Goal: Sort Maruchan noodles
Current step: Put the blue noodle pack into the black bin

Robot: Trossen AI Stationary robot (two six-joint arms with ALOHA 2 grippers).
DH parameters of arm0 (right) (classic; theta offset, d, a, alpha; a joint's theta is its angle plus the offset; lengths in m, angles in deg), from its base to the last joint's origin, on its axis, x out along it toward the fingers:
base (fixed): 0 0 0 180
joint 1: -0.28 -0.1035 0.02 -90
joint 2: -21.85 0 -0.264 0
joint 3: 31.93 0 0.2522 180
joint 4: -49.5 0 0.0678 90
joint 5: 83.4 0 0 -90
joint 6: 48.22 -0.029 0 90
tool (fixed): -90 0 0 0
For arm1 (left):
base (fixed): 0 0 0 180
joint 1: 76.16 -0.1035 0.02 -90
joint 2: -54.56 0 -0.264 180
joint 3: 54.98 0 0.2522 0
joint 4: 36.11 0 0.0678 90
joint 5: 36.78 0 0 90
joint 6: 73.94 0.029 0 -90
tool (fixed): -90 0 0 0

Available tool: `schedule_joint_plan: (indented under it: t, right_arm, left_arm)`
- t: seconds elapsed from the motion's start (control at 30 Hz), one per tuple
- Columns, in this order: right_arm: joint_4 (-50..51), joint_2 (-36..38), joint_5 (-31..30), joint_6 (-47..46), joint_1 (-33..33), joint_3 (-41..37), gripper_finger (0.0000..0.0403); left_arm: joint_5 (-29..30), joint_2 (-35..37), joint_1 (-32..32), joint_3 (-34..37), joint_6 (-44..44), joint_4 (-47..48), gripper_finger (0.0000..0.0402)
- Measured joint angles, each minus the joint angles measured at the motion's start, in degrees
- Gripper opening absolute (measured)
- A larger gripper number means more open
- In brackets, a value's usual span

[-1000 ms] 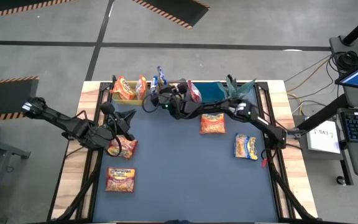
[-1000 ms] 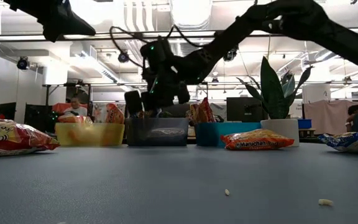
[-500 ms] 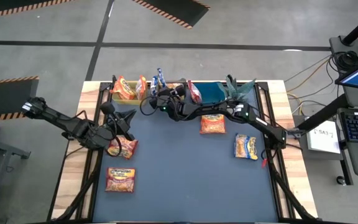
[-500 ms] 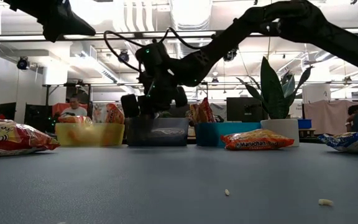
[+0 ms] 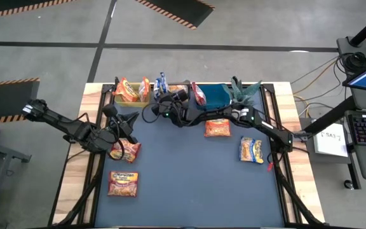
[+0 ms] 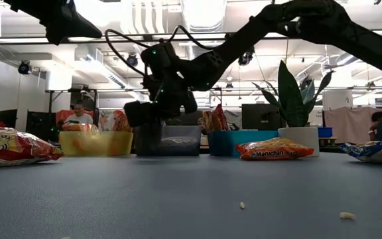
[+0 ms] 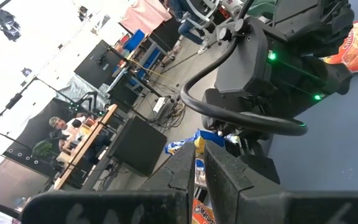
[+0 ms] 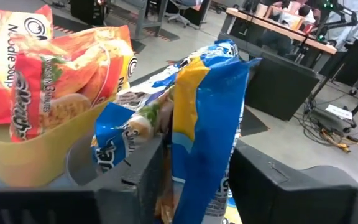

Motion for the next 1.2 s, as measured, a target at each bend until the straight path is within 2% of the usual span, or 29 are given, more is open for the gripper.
schedule_joint_plan:
  t: [0.27, 0.5, 0.67, 0.77, 0.97, 1.1, 1.2]
  right_arm:
    - [1.6, 1.6, -0.4, 4.5, -2.1, 0.0, 0.0197]
    - [3.6, 4.4, -0.8, 7.6, -3.4, 0.0, 0.0194]
    - [3.3, 6.9, -0.7, 8.4, -3.1, 0.0, 0.0167]
    - [3.5, 7.5, 1.8, 8.2, -1.9, 0.0, 0.0140]
    - [9.4, 7.5, 8.2, 0.5, 1.5, 0.0, 0.0071]
    - [15.5, 7.4, 8.4, -4.1, 3.1, -0.5, 0.0031]
    - [16.2, 7.4, 8.2, -5.1, 3.8, -1.1, 0.0012]
  left_arm:
    - [0.0, 0.0, 0.0, 0.0, -0.2, 0.0, 0.0017]
    - [0.0, 0.0, 0.0, 0.0, -0.2, 0.0, 0.0017]
    - [0.0, -0.1, 0.0, 0.0, -0.2, 0.0, 0.0017]
    - [0.0, -0.1, 0.0, 0.0, -0.2, 0.0, 0.0017]
    - [0.0, -0.1, 0.0, 0.0, -0.3, 0.0, 0.0017]
    - [0.0, -0.1, 0.0, 0.0, -0.3, 0.0, 0.0017]
    - [0.0, -0.1, 0.0, 0.0, -0.3, 0.0, 0.0017]
